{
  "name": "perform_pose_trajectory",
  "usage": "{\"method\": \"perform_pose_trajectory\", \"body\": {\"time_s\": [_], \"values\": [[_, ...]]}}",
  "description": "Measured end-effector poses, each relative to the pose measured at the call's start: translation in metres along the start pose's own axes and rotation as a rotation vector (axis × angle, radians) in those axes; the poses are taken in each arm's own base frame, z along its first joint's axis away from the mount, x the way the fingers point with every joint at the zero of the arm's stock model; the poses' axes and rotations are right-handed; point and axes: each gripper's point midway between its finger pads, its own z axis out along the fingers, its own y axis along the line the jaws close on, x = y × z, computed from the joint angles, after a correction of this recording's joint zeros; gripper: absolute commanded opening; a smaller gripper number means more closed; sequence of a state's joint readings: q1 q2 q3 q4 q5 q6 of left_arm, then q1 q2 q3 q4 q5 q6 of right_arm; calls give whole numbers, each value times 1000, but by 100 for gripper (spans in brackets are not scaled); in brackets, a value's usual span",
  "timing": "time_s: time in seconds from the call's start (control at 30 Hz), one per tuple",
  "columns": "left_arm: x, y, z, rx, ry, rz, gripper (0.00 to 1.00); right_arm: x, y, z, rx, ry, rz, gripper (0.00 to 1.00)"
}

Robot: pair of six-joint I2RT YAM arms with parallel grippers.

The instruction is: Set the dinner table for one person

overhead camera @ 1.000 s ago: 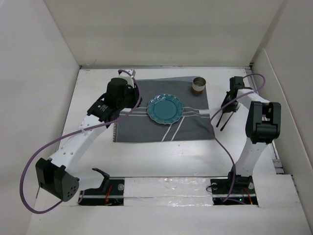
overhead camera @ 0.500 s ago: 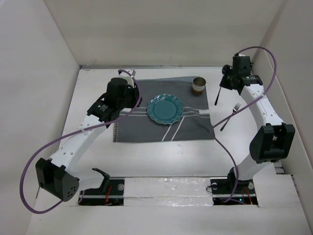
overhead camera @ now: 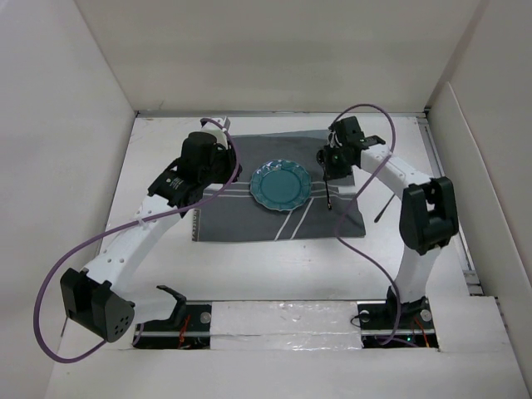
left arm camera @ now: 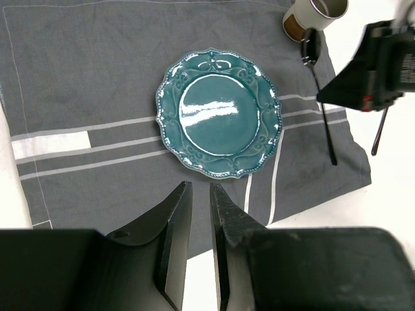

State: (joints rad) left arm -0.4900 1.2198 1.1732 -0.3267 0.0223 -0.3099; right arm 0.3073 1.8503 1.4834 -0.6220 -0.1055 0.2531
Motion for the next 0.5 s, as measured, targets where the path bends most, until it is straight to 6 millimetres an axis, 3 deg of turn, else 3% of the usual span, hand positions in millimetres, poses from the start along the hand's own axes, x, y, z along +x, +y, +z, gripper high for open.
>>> {"method": "perform_pose_trajectory", "body": {"time_s": [0.13, 0.33, 0.47, 0.5], "values": [[1, 0, -1, -2, 3, -1, 16, 15, -11, 32, 26, 73, 21, 0], [-2, 0, -8, -1, -10, -2, 16, 30, -17, 55, 48, 129, 54, 0], [-3, 0, -10, 1, -16, -3, 16, 28, -19, 58, 60, 117, 79, 28], [-3, 0, -10, 1, -15, -3, 16, 27, -18, 59, 60, 112, 83, 31]]}}
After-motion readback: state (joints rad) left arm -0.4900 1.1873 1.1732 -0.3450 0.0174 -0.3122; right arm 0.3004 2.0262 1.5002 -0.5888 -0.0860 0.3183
